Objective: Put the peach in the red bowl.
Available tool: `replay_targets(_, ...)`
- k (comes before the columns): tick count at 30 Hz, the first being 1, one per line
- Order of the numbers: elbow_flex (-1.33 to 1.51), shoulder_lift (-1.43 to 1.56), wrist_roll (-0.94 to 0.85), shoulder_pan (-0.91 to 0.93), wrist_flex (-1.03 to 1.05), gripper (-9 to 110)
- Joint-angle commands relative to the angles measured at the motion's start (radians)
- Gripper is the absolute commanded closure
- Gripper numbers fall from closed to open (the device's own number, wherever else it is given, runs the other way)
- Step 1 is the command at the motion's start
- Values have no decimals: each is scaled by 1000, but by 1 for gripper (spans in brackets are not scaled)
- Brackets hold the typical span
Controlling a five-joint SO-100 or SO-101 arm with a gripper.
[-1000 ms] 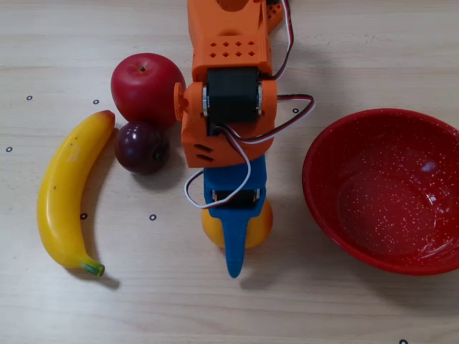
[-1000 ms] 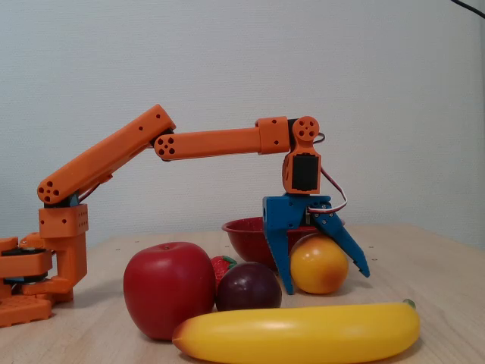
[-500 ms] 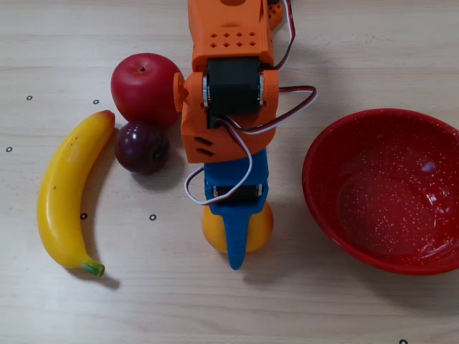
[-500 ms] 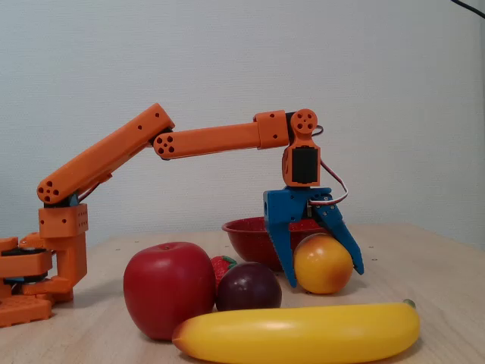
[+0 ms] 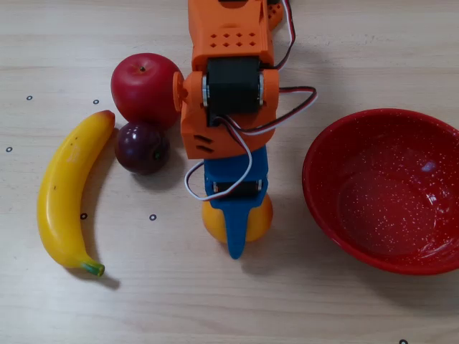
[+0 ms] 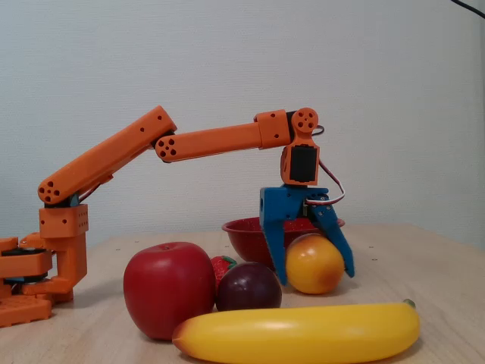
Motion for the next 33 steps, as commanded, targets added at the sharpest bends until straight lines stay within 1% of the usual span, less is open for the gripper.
replay_targets(1,-149,192,-40,18,60,101)
replay_targets(8,-212,410,-75,117,57,101)
replay_targets(12,-198,506,-87,233,40,101)
replay_targets(16,-196,523,-94,373,49,101)
replay_targets(20,-216,465,-97,482,72,101)
replay_targets(24,-255,344,-92,534,92,101)
replay_targets(30,-371,126,-100,523,103,94)
replay_targets(32,-408,71,-109,509,109,89)
replay_targets(33,-419,51,-117,502,110,85)
